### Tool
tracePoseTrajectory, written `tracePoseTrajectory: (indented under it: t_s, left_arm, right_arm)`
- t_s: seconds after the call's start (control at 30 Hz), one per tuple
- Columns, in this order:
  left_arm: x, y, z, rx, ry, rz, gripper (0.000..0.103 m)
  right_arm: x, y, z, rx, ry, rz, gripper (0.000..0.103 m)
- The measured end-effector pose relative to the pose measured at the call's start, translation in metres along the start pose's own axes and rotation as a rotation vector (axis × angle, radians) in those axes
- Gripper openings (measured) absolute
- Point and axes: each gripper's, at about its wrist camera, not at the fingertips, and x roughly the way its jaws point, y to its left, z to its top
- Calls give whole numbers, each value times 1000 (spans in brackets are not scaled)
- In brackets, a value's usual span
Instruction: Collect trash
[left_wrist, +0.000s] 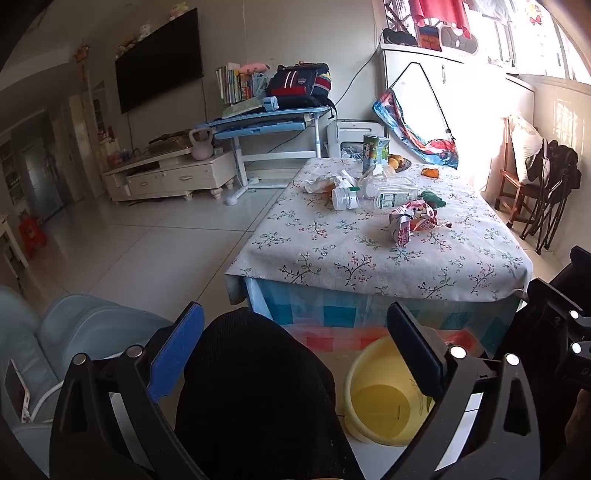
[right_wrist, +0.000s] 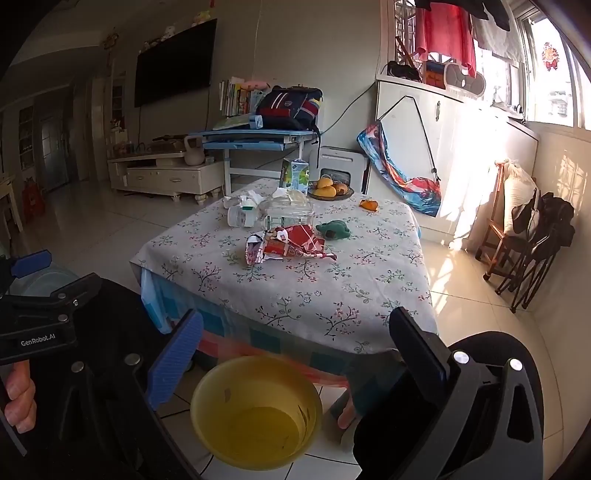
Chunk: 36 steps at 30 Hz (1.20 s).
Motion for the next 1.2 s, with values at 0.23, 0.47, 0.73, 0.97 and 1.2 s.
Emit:
tracePoseTrajectory:
  t_s: [0.23,0.47,0.73,0.97,1.2]
  left_arm:
    - [-2,2,2,-10,-4,-4,96]
    - [-8,-6,1,10,-16,-15,96]
    - [-7,-6,1,12,-16,-16,96]
    - [-7,-6,0,6,-13,-24,96]
    - [-5,-7,1,16,-10,-26,96]
  right_arm:
    - [2,2,-2,-6,2,0,97]
    - [3,3,-3,-5,1,1,97]
    - [3,4,-3,-5,3,0,97]
    - [3,3,-4,-4,3,0,97]
    - [4,2,-7,11,3,3,97]
